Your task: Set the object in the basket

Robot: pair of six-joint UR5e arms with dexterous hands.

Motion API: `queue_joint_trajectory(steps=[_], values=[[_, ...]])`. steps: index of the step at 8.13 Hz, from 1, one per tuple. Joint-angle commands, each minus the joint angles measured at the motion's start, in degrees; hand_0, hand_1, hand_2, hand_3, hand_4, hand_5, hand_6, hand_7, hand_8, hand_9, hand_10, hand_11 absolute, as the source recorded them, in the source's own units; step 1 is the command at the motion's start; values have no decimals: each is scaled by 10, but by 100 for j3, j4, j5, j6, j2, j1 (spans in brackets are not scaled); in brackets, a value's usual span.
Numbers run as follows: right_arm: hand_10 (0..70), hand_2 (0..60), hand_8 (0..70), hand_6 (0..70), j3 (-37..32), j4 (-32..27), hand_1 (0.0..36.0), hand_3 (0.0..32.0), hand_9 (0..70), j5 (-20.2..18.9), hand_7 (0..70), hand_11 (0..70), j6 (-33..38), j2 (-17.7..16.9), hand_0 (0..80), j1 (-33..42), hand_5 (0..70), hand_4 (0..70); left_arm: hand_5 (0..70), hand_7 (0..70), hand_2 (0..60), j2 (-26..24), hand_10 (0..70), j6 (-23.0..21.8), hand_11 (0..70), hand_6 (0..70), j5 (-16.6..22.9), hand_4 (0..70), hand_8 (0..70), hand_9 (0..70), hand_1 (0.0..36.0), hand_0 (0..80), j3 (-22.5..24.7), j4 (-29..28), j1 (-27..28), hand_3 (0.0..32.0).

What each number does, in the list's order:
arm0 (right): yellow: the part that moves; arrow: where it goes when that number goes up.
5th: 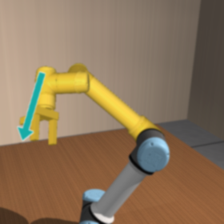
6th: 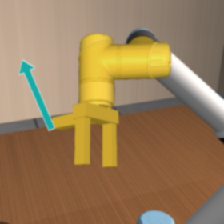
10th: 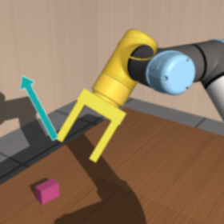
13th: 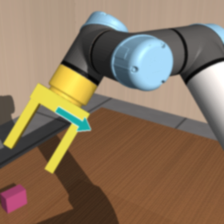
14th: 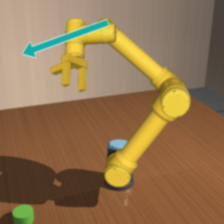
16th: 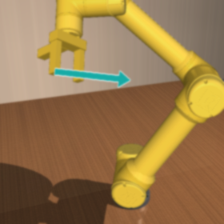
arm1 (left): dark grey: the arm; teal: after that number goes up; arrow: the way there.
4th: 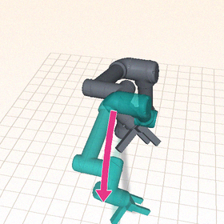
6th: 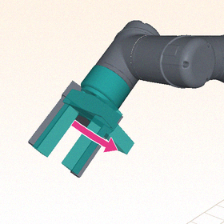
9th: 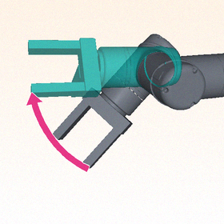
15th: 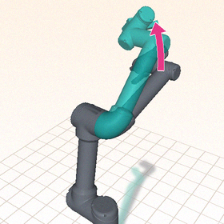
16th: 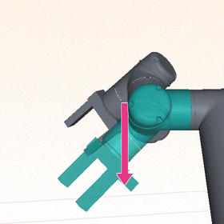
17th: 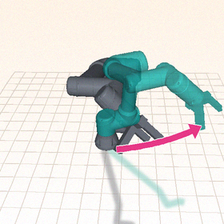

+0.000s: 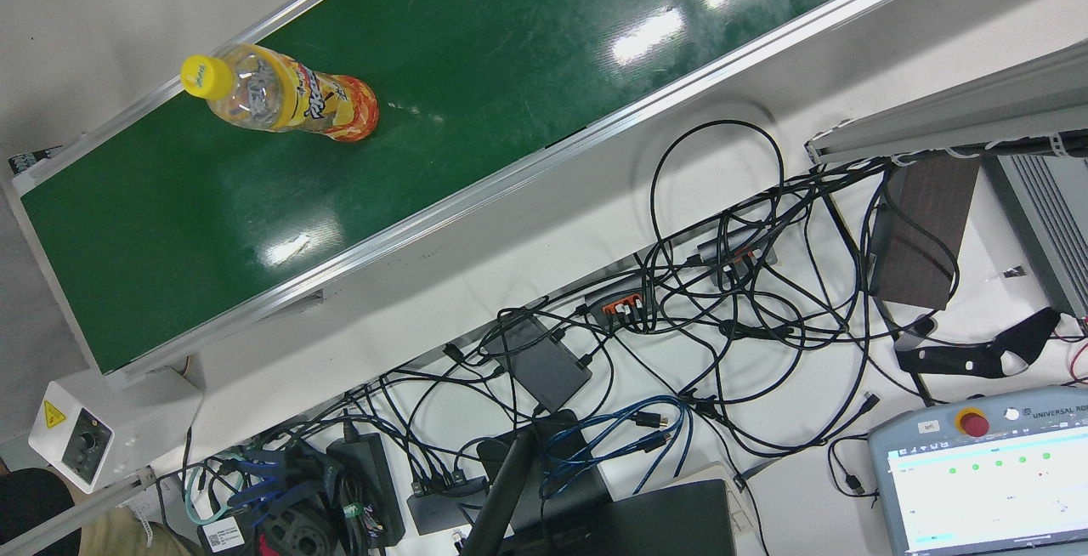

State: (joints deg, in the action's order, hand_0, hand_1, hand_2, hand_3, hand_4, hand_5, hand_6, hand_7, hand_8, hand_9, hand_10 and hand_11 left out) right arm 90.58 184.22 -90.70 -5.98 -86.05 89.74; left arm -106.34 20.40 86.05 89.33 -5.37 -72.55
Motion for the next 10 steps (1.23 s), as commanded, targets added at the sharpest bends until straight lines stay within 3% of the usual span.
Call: queue_joint_trajectory(steps=[1,10], values=[[0,0,0,0,4,0,0,0,0,0,0,0,0,0,0,0,0,0,118,0,0,0,70,-1,117,0,0,182,50,91,146,520,76,10,4,0],[0,0,0,0,-5,0,0,0,0,0,0,0,0,0,0,0,0,0,120,0,0,0,73,-1,122,0,9,186,53,95,144,520,147,98,-4,0]])
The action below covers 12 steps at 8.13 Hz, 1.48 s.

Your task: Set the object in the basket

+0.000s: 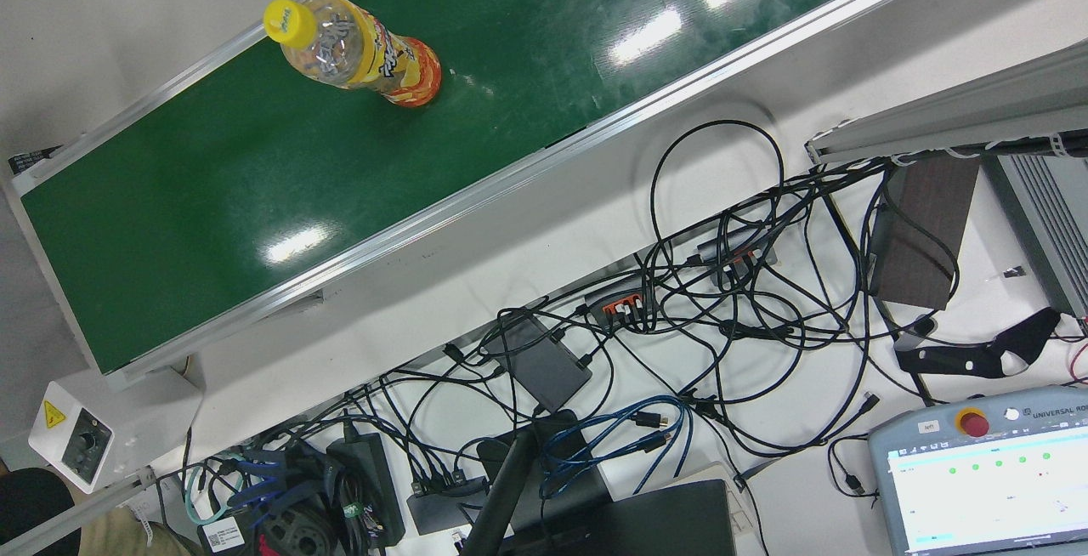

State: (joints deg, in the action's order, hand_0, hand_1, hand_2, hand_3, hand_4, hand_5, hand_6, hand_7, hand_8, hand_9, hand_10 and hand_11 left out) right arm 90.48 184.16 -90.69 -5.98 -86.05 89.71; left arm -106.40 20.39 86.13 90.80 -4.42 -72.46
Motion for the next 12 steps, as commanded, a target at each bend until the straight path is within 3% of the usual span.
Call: queue_joint_trajectory(steps=[1,12], values=[[0,0,0,0,5,6,0,0,0,-1,0,0,0,0,0,2,0,0,118,0,0,-3,72,0,121,0,-8,185,51,93,143,518,-1,-6,-31,0],[0,0,0,0,14,6,0,0,0,-1,0,0,0,0,0,2,0,0,105,0,0,5,80,9,131,0,0,179,38,75,133,515,-132,20,39,0]])
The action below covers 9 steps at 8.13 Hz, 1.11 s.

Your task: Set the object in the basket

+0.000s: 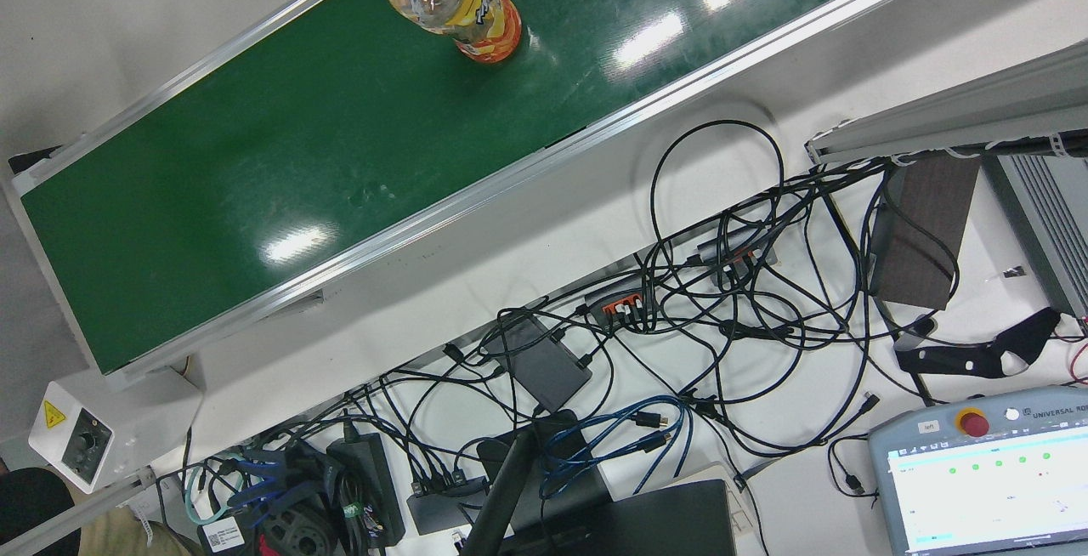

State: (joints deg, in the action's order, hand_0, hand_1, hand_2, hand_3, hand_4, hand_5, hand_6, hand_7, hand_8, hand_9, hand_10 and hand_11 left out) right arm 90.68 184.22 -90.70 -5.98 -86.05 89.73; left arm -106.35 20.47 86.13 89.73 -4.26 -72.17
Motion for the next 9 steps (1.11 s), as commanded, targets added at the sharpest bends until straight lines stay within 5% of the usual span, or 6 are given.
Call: queue_joint_trajectory(steps=[1,9], values=[[0,0,0,0,2,0,0,0,0,0,0,0,0,-9,0,0,0,0,103,0,0,0,86,1,140,0,1,176,36,73,127,514,-35,12,10,0],[0,0,0,0,-6,0,0,0,0,0,0,0,0,0,0,0,0,0,115,0,0,-26,82,1,134,0,1,184,46,86,131,514,-26,39,2,0]])
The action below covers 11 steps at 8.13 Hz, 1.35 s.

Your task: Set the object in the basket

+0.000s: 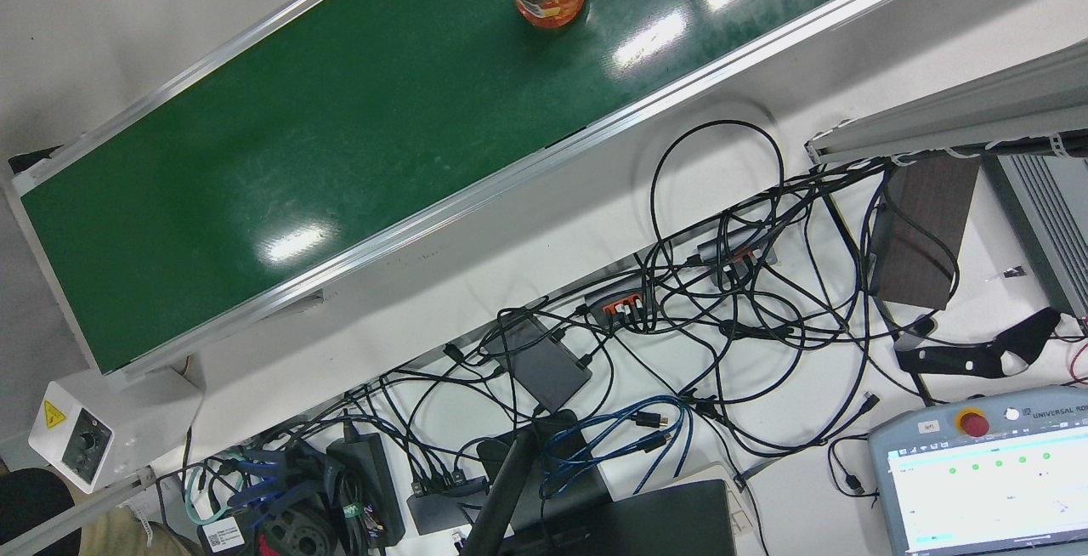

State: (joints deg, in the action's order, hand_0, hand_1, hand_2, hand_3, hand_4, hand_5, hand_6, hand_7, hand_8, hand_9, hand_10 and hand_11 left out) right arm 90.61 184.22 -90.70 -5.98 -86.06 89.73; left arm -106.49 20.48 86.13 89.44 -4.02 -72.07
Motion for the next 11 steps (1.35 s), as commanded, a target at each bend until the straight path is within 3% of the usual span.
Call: queue_joint_trajectory(steps=[1,11], values=[[0,0,0,0,0,0,0,0,0,0,0,0,0,1,0,0,0,0,118,0,0,-12,83,0,135,0,0,185,45,85,129,514,4,33,0,0],[0,0,0,0,0,0,0,0,0,0,0,0,0,1,0,0,0,0,117,0,0,-21,73,0,122,0,0,184,44,84,129,515,30,33,-9,0]])
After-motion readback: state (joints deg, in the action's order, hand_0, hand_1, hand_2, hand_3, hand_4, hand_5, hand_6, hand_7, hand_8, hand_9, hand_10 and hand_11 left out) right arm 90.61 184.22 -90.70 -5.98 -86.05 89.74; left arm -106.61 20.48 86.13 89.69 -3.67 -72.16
